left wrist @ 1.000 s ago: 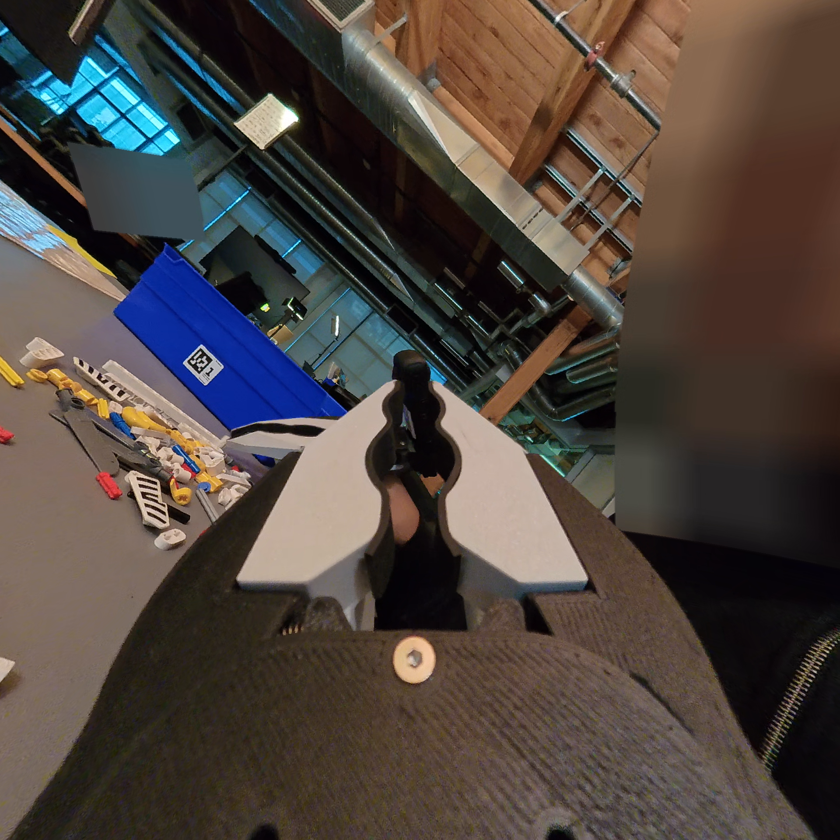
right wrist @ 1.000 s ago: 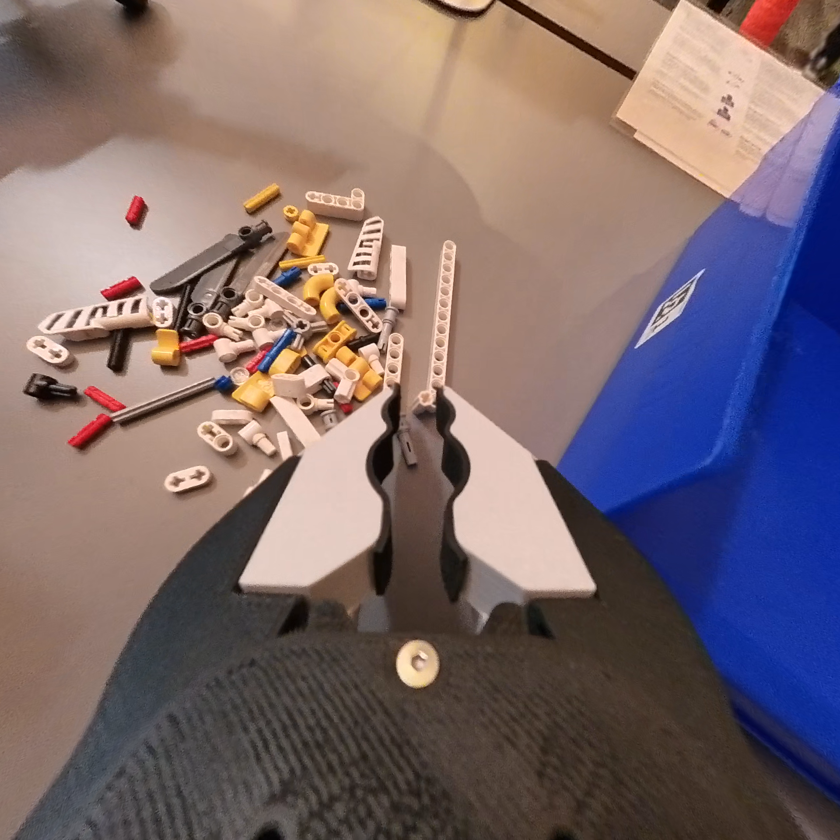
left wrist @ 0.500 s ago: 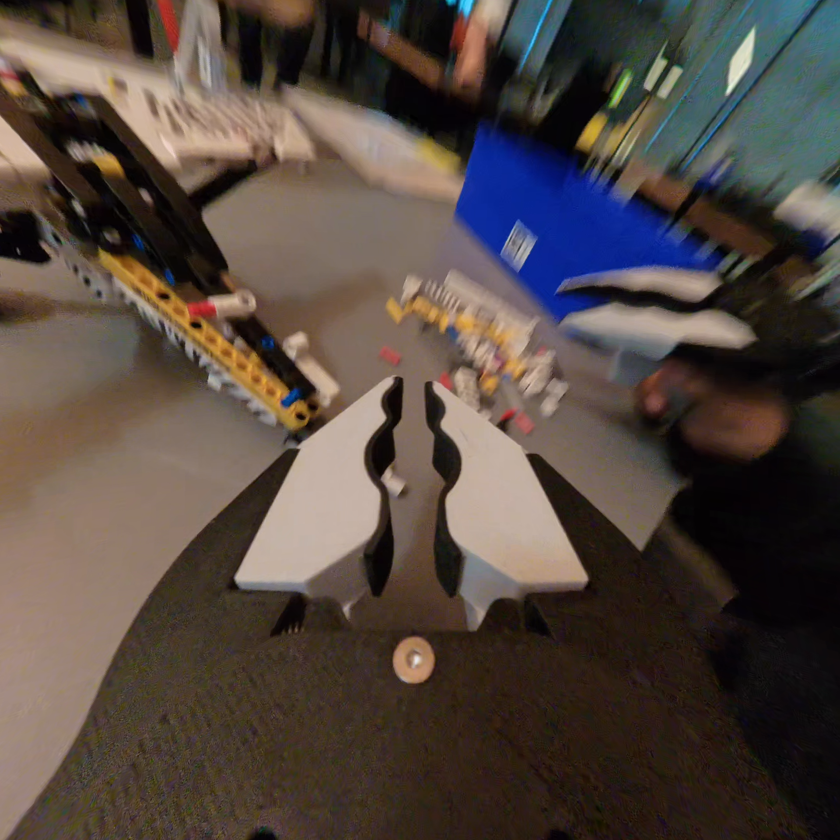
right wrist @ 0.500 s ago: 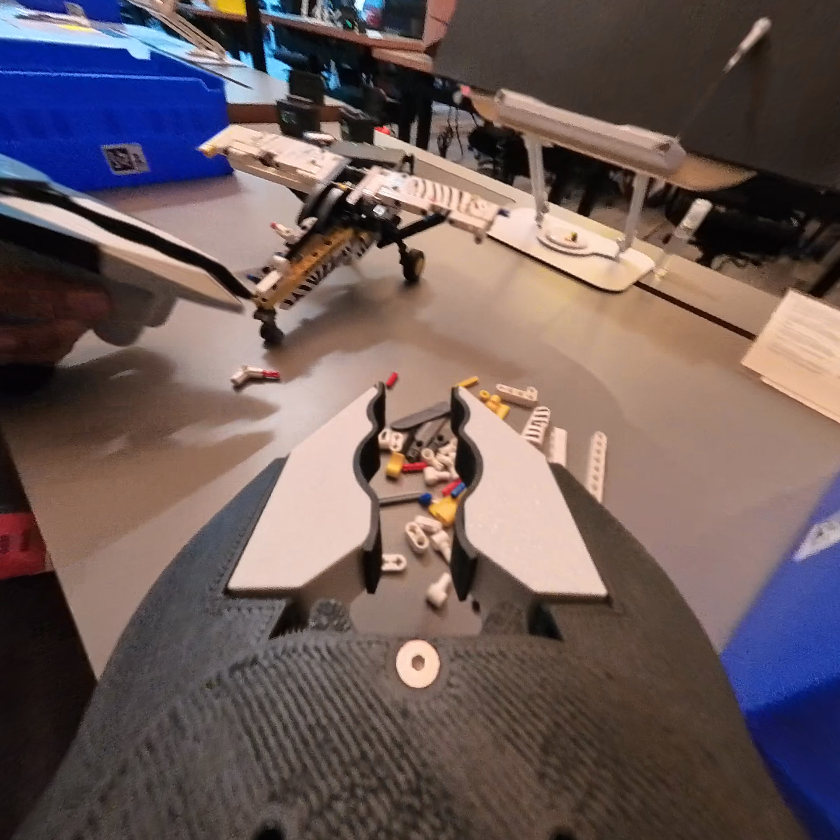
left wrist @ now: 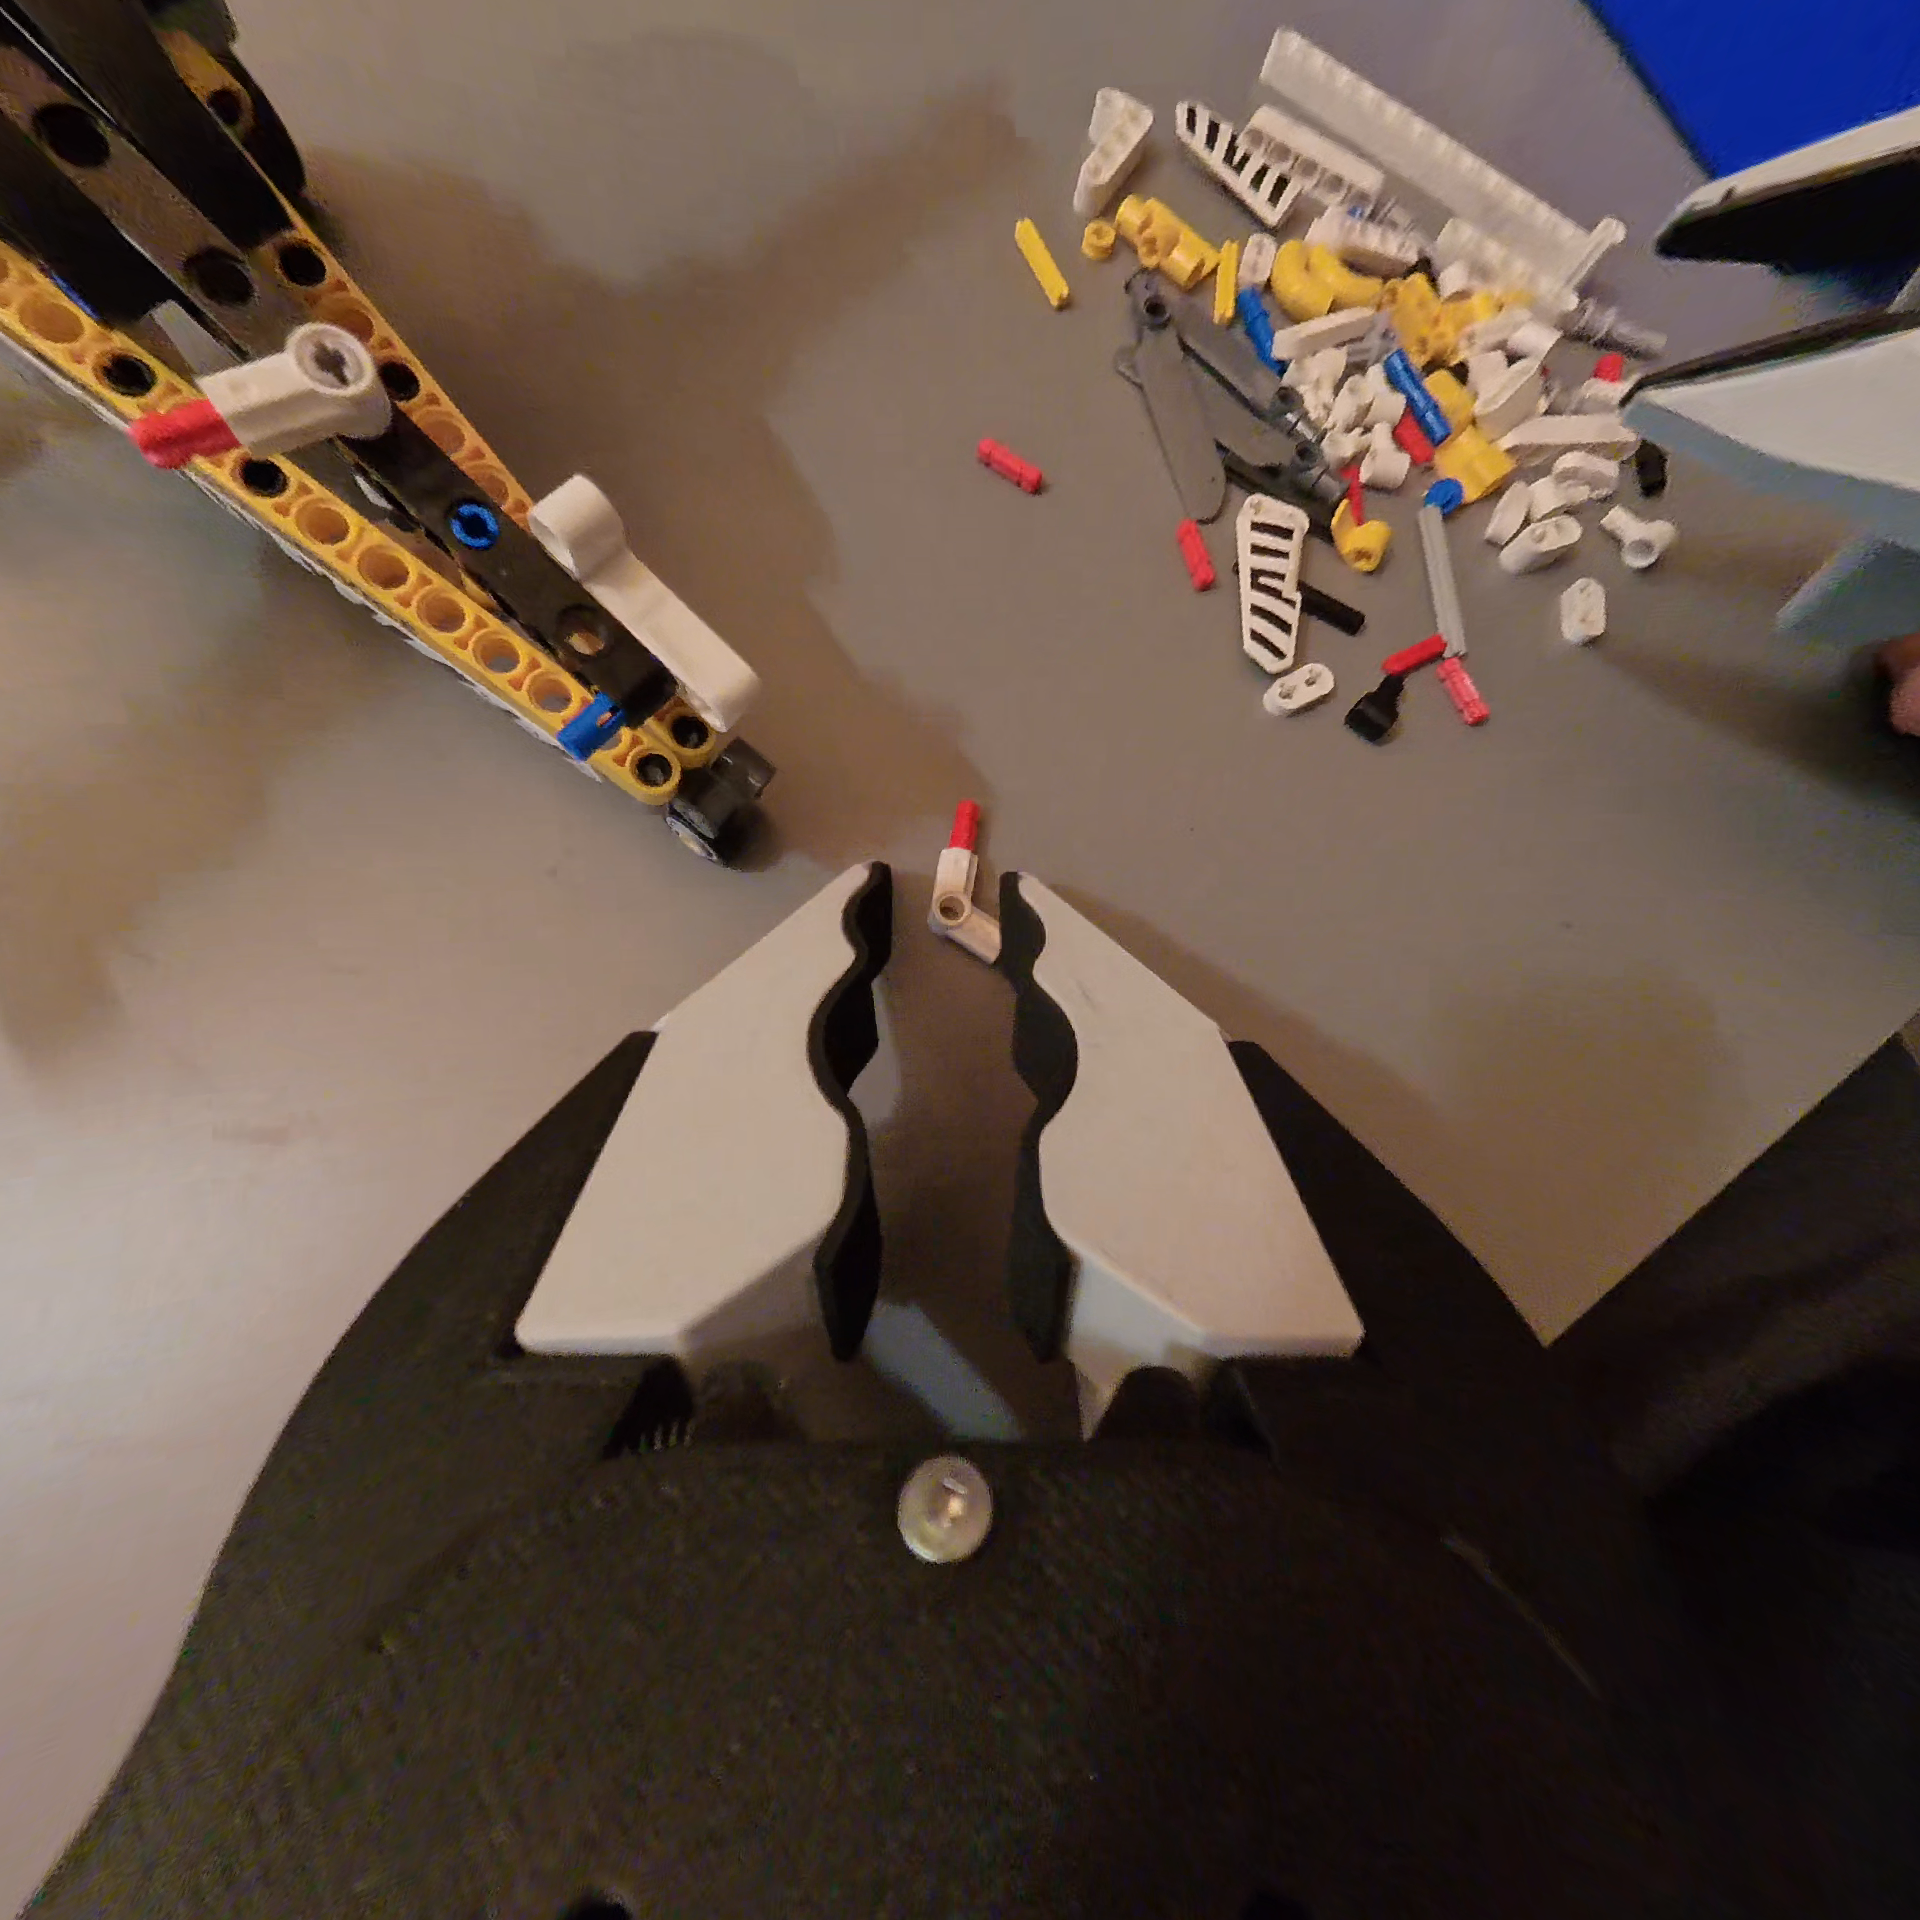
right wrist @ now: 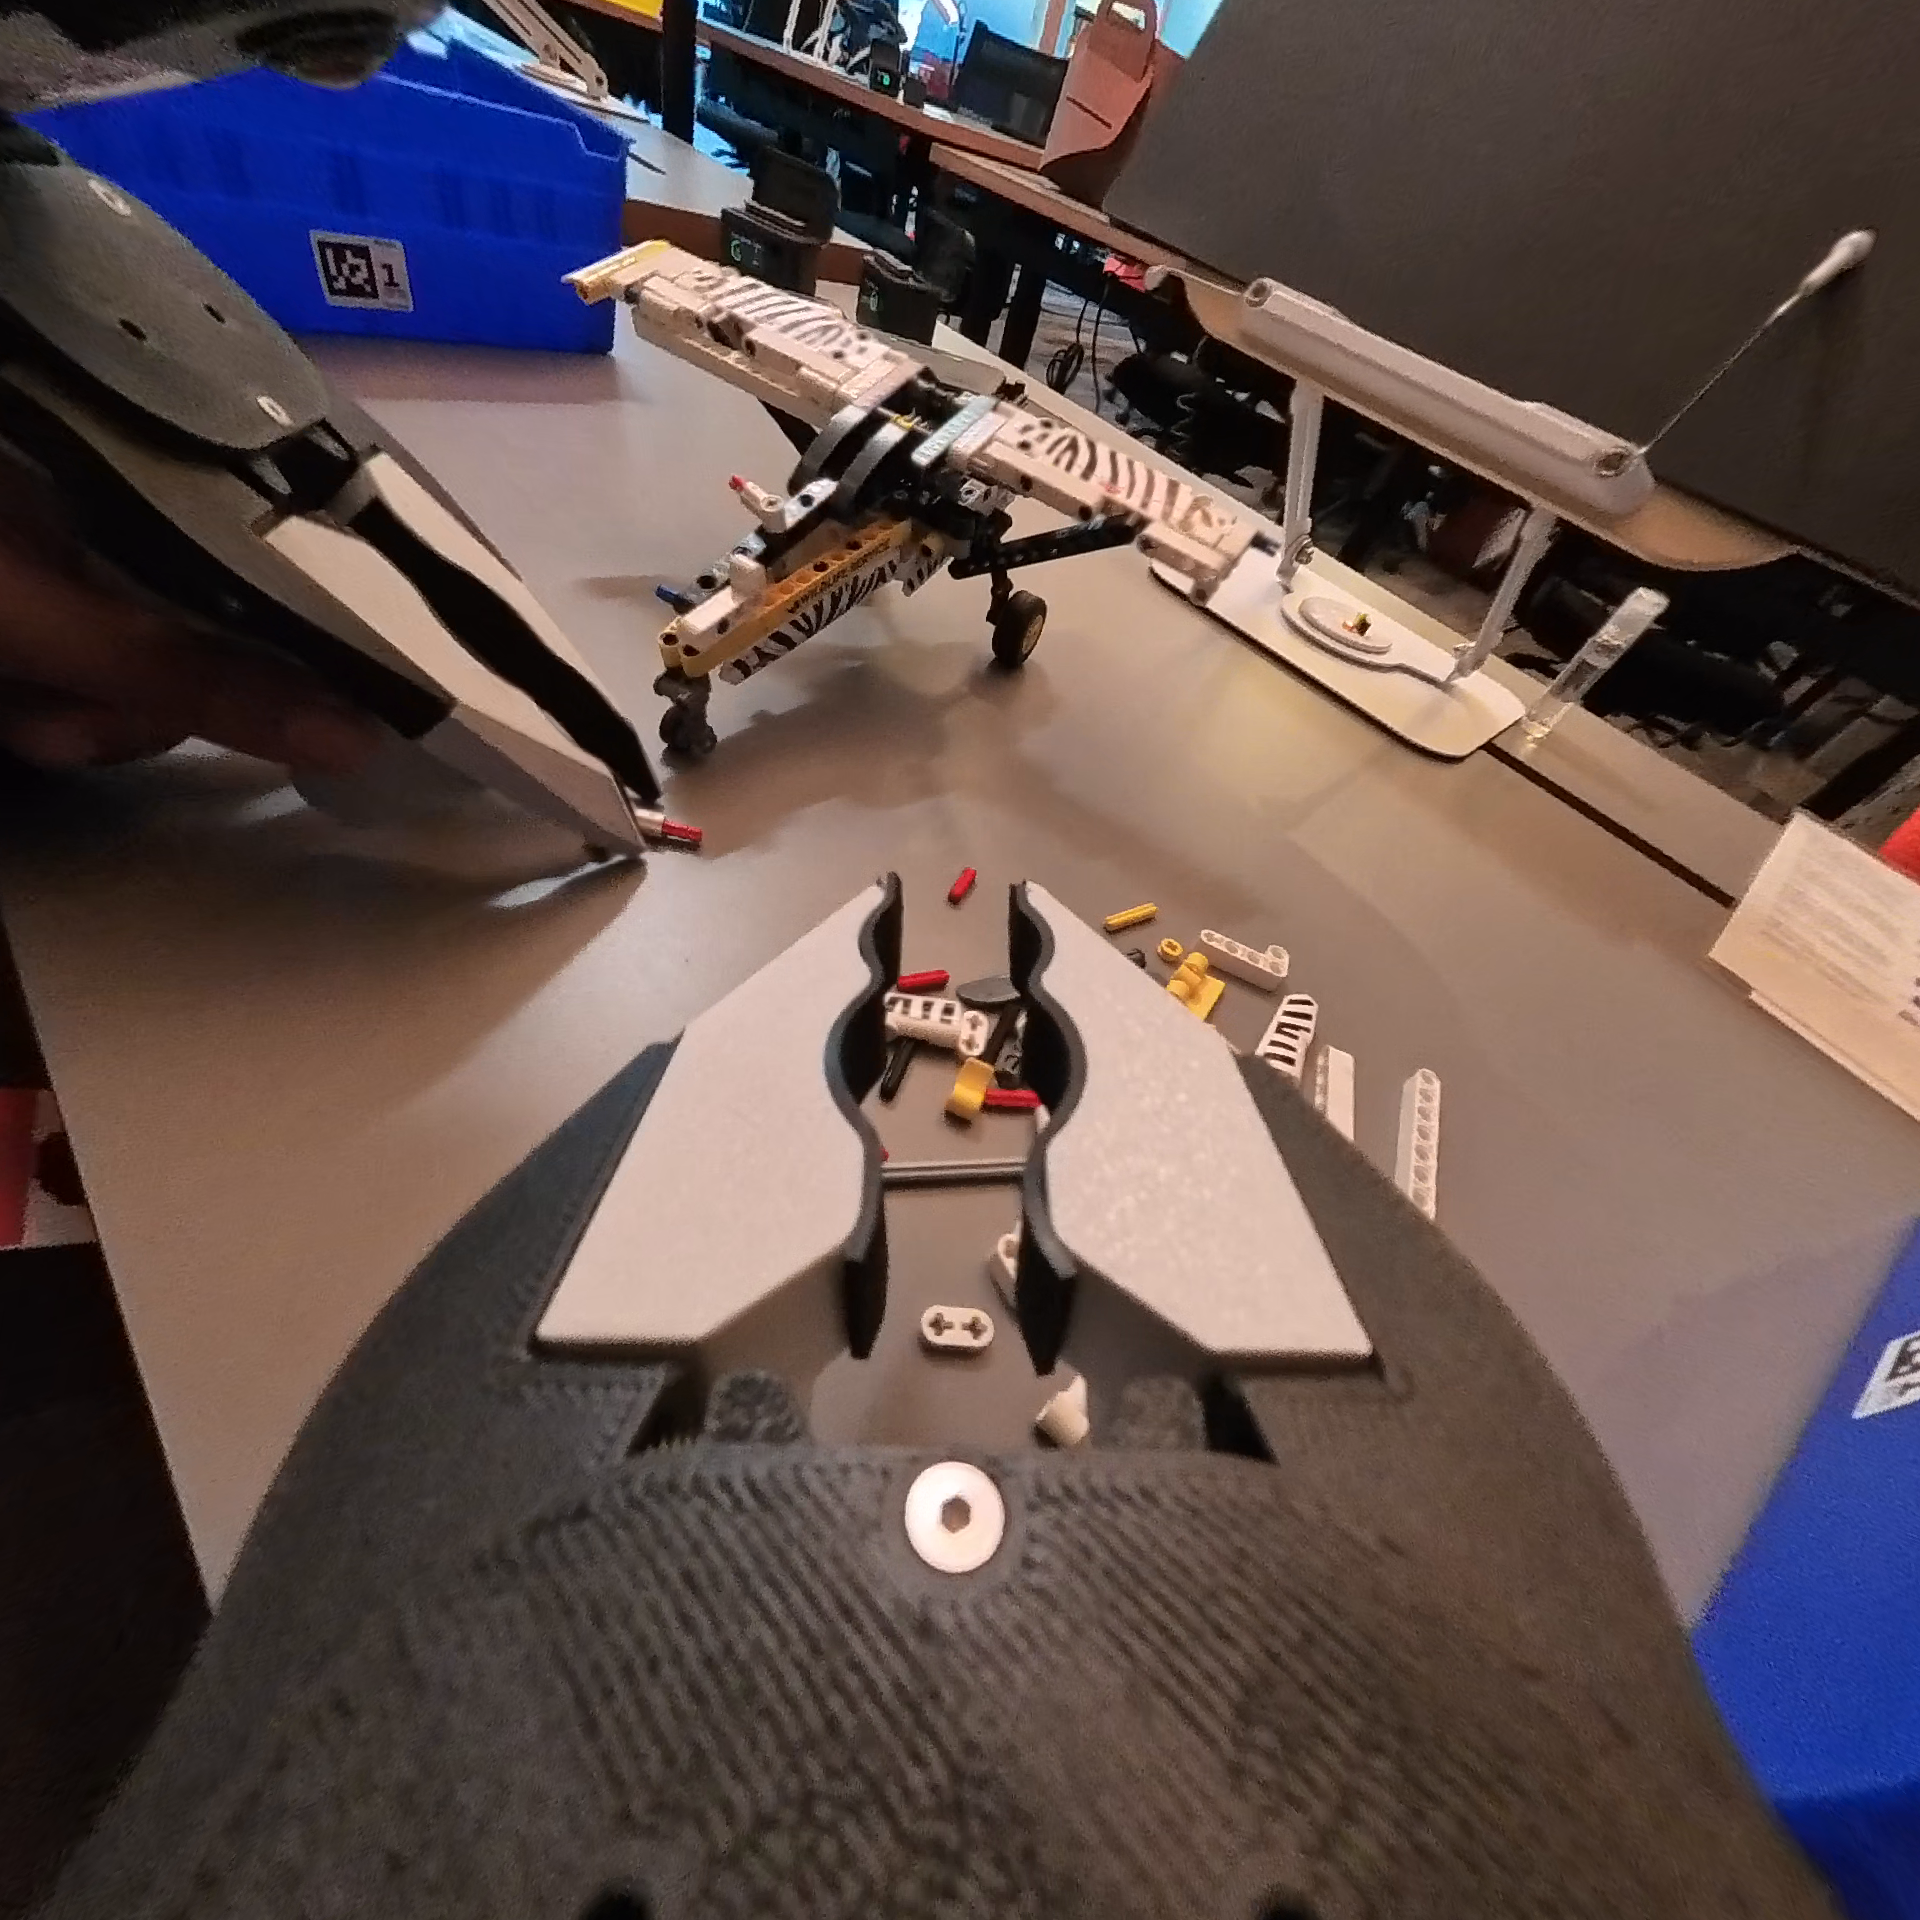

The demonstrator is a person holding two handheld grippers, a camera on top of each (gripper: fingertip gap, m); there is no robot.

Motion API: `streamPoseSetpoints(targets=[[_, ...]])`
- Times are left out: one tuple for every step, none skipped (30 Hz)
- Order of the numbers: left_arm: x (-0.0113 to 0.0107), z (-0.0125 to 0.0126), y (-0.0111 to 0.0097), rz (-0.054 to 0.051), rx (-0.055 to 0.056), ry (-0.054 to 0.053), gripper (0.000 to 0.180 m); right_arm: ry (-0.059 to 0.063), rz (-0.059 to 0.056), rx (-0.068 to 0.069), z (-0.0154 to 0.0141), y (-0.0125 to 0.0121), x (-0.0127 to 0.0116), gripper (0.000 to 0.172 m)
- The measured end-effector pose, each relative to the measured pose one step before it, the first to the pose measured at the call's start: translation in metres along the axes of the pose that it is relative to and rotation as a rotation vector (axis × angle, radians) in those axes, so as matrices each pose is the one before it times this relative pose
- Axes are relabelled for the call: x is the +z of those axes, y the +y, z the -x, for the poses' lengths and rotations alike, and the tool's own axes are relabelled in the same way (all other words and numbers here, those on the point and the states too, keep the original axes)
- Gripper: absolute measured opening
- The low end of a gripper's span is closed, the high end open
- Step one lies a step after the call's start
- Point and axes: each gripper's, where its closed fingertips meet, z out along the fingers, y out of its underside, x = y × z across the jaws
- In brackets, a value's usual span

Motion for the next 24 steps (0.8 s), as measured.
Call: streamPoseSetpoints(targets=[[0.00116, -0.00050, 0.00101, 0.0099, 0.0008, 0.0037, 0.019, 0.0026, 0.0028, -0.0150, 0.00116, 0.00027, 0.00034, 0.018], [0.00009, 0.00018, -0.00029, -0.0017, -0.0012, 0.0013, 0.019, 0.0030, 0.0022, -0.0160, 0.00130, 0.00022, 0.00022, 0.018], [0.00008, 0.00043, 0.00003, 0.0000, -0.0054, 0.0008, 0.018, 0.0032, 0.0017, -0.0165, 0.00128, 0.00020, 0.00027, 0.017], [0.00017, -0.00015, 0.00022, 0.0020, -0.0042, 0.0055, 0.014, 0.0032, 0.0017, -0.0166, 0.00138, 0.00000, 0.00026, 0.016], [0.00041, -0.00199, 0.00059, 0.0042, -0.0006, 0.0185, 0.008, 0.0023, 0.0017, -0.0164, 0.00168, -0.00001, 0.00029, 0.015], [0.00017, -0.00162, 0.00026, 0.0023, -0.0009, 0.0155, 0.007, 0.0006, -0.0008, -0.0143, 0.00197, -0.00046, 0.00037, 0.015], [0.00006, -0.00190, 0.00008, 0.0007, -0.0015, 0.0181, 0.007, -0.0038, -0.0038, -0.0091, 0.00269, -0.00127, 0.00016, 0.015], [-0.00018, -0.00205, 0.00015, -0.0002, -0.0027, 0.0205, 0.006, -0.0112, -0.0059, -0.0012, 0.00387, -0.00189, 0.00002, 0.016], [-0.00100, -0.00272, -0.00097, -0.0084, 0.0004, 0.0235, 0.006, -0.0193, -0.0084, 0.0089, 0.00505, -0.00275, 0.00011, 0.016], [-0.00238, -0.00392, -0.00289, -0.0250, 0.0080, 0.0278, 0.006, -0.0296, -0.0130, 0.0222, 0.00617, -0.00363, 0.00006, 0.016], [-0.00353, -0.00439, -0.00514, -0.0409, 0.0110, 0.0265, 0.006, -0.0396, -0.0169, 0.0386, 0.00669, -0.00450, 0.00011, 0.016], [-0.00421, -0.00418, -0.00756, -0.0568, 0.0072, 0.0233, 0.006, -0.0466, -0.0189, 0.0534, 0.00671, -0.00449, 0.00023, 0.017], [-0.00417, -0.00796, -0.00974, -0.0707, 0.0124, 0.0455, 0.006, -0.0512, -0.0237, 0.0626, 0.00615, -0.00470, -0.00007, 0.018], [-0.00374, -0.01044, -0.01068, -0.0769, 0.0178, 0.0549, 0.006, -0.0585, -0.0357, 0.0664, 0.00622, -0.00577, -0.00075, 0.019], [-0.00281, -0.00592, -0.00984, -0.0725, 0.0119, 0.0204, 0.006, -0.0616, -0.0497, 0.0670, 0.00588, -0.00716, -0.00170, 0.020], [-0.00191, -0.00679, -0.00800, -0.0614, 0.0211, 0.0201, 0.006, -0.0454, -0.0536, 0.0664, 0.00317, -0.00743, -0.00277, 0.021], [-0.00084, -0.00870, -0.00626, -0.0489, 0.0297, 0.0264, 0.006, -0.0268, -0.0512, 0.0616, 0.00005, -0.00682, -0.00326, 0.022], [-0.00007, -0.00502, -0.00409, -0.0331, 0.0293, -0.0011, 0.006, -0.0168, -0.0428, 0.0539, -0.00148, -0.00545, -0.00298, 0.022], [0.00031, -0.00757, -0.00404, -0.0330, 0.0350, 0.0135, 0.006, -0.0122, -0.0283, 0.0440, -0.00173, -0.00364, -0.00202, 0.021], [0.00069, -0.00939, -0.00362, -0.0303, 0.0319, 0.0241, 0.006, -0.0139, -0.0133, 0.0325, -0.00086, -0.00165, -0.00106, 0.021], [0.00116, -0.00508, -0.00198, -0.0174, 0.0226, -0.0015, 0.006, -0.0166, -0.0036, 0.0226, 0.00062, -0.00035, 0.00000, 0.020], [0.00127, -0.00695, -0.00198, -0.0180, 0.0181, 0.0142, 0.006, -0.0175, -0.0004, 0.0160, 0.00179, 0.00025, 0.00056, 0.019], [0.00150, -0.00674, -0.00161, -0.0148, 0.0075, 0.0167, 0.006, -0.0183, 0.0002, 0.0109, 0.00258, 0.00058, 0.00091, 0.016], [0.00163, -0.00261, -0.00064, -0.0066, -0.0033, -0.0036, 0.006, -0.0168, 0.0013, 0.0070, 0.00279, 0.00057, 0.00096, 0.011]])
